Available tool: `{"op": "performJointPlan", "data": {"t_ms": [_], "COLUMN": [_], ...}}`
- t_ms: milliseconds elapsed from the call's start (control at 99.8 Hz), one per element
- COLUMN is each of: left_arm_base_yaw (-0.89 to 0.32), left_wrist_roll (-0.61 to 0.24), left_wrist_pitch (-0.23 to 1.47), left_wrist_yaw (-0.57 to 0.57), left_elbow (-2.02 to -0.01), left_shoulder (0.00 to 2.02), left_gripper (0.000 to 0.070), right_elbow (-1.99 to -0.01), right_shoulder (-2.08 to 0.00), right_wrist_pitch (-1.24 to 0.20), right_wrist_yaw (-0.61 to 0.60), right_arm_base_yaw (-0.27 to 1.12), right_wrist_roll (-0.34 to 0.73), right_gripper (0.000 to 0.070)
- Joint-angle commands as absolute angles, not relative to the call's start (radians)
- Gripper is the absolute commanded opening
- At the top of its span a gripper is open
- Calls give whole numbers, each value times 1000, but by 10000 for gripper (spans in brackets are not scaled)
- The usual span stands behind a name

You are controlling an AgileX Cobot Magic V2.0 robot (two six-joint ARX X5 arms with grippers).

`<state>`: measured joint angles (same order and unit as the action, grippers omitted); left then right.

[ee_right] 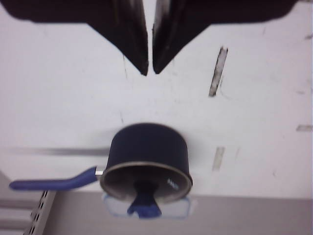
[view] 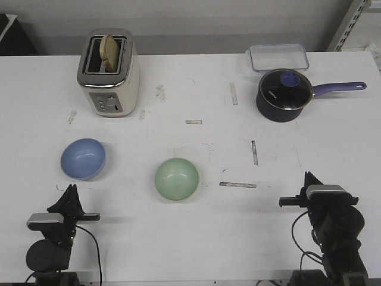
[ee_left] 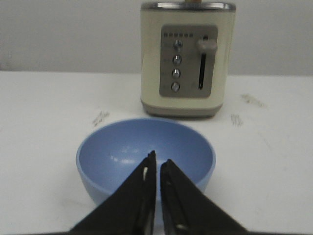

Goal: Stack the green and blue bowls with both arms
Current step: 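Open the right gripper and retract it to the rest pose, then reach the left gripper to the rim of the light blue bowl and grasp it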

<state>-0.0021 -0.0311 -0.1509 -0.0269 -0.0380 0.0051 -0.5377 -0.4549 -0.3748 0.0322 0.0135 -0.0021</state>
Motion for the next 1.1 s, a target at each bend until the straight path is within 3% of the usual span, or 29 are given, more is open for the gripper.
{"op": "performJointPlan", "data": {"t_ms": [0, 170, 411, 661, 711, 832, 892, 1012, 1092], "left_arm_base_yaw": [-1, 0, 1, 26, 41, 83, 109, 168, 211], "left_wrist_roll": [-62, -22, 26, 26, 26, 17, 14, 13, 9], "left_wrist_pitch": [-189, -133, -8, 292, 352, 434, 459, 543, 613], "left_wrist_yaw": [-27, -27, -27, -27, -27, -27, -27, -27, -26], "left_elbow": [-90, -333, -771, -1119, -1158, -1195, -1195, -1195, -1195], "left_shoulder": [7, 113, 472, 823, 876, 974, 1010, 1089, 1149], "left_gripper": [1, 1, 1, 13, 77, 357, 451, 536, 538], "right_elbow": [-538, -538, -538, -538, -538, -538, -538, -538, -538], "right_shoulder": [-459, -460, -460, -460, -460, -460, -460, -460, -460], "right_wrist_pitch": [-360, -359, -360, -360, -360, -360, -360, -360, -360], "right_wrist_yaw": [34, 34, 34, 34, 34, 34, 34, 34, 34], "right_arm_base_yaw": [14, 14, 14, 14, 14, 14, 14, 14, 14], "right_wrist_roll": [4, 4, 4, 4, 4, 4, 4, 3, 3], "right_gripper": [0, 0, 0, 0, 0, 0, 0, 0, 1]}}
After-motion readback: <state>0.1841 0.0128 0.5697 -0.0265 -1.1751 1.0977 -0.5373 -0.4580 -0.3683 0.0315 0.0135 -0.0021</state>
